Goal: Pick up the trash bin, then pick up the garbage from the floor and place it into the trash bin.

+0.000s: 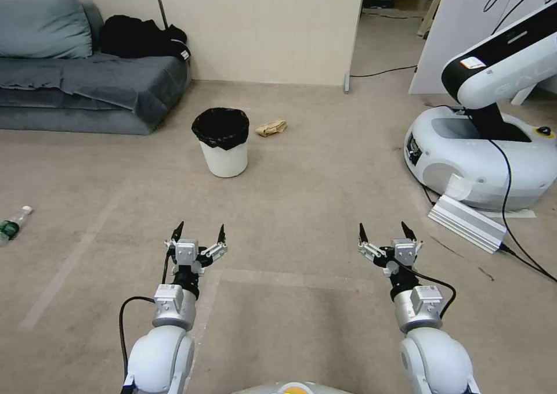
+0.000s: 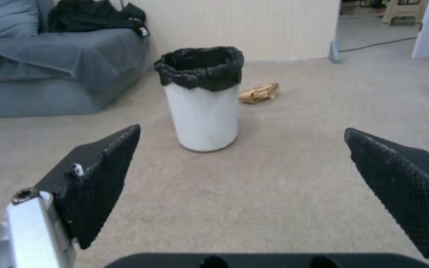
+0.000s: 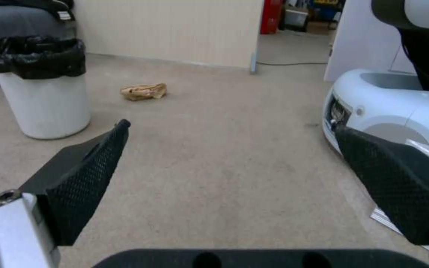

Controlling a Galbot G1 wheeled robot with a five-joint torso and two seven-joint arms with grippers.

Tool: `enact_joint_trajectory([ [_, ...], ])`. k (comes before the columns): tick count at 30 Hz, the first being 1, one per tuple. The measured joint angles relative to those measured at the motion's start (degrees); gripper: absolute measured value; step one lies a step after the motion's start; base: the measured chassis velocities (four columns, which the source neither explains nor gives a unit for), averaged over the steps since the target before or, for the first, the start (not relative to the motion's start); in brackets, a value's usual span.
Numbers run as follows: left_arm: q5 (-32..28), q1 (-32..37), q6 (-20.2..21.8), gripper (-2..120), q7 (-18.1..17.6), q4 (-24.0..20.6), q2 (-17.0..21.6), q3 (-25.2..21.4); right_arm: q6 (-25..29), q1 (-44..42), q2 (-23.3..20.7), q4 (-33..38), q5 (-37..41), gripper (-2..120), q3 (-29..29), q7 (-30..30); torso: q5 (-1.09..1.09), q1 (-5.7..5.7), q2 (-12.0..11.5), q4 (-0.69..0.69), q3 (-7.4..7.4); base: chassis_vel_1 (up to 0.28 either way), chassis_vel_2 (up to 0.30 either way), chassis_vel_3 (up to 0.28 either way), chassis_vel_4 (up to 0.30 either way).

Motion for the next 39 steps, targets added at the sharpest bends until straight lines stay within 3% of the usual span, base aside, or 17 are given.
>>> enact_joint_trajectory([
  [13, 0.2, 0.8, 0.6, 100, -0.5, -0.9, 0.0, 0.0, 0.0, -1.1, 0.3, 1.0, -0.5, 100, -0.3, 0.2, -0.01, 0.00, 0.0, 0.00, 0.00, 0.000, 0.000, 0.000, 0.000],
  [22, 3.4, 11.3, 10.0, 100, -8.2, -15.0, 0.9, -0.8, 1.8, -14.9, 4.2, 15.1, -7.2, 100, -4.4, 2.5, -0.03, 0.00, 0.0, -0.04, -0.01, 0.000, 0.000, 0.000, 0.000],
  [24, 4.3, 14.5, 12.9, 100, -10.6, -19.3, 1.1, -1.1, 4.6, -17.7, 5.0, 17.2, -8.1, 100, -5.2, 2.5, 0.07, 0.00, 0.0, 0.01, -0.01, 0.000, 0.000, 0.000, 0.000],
  [25, 4.3, 14.5, 12.9, 100, -10.6, -19.3, 1.1, -1.1, 4.6, -17.7, 5.0, 17.2, -8.1, 100, -5.2, 2.5, 0.07, 0.00, 0.0, 0.01, -0.01, 0.000, 0.000, 0.000, 0.000],
  [27, 5.2, 17.7, 15.8, 100, -13.0, -23.5, 1.4, -1.3, 8.1, -20.6, 6.1, 19.9, -9.0, 100, -6.1, 2.4, -0.07, 0.00, 0.0, -0.02, -0.01, 0.000, 0.000, 0.000, 0.000],
  [28, 5.1, 18.9, 16.6, 100, -14.3, -25.1, 1.7, -1.3, 8.7, -21.0, 6.2, 20.1, -9.2, 100, -6.3, 2.3, 0.02, -0.01, 0.0, 0.02, -0.01, 0.000, 0.000, 0.000, 0.000],
  [39, 3.3, 19.9, 16.4, 100, -17.9, -25.4, 2.0, -0.4, 11.5, -19.9, 6.3, 19.0, -11.3, 100, -6.3, 2.4, -0.01, -0.01, 0.0, 0.00, 0.00, 0.000, 0.000, 0.000, 0.000],
])
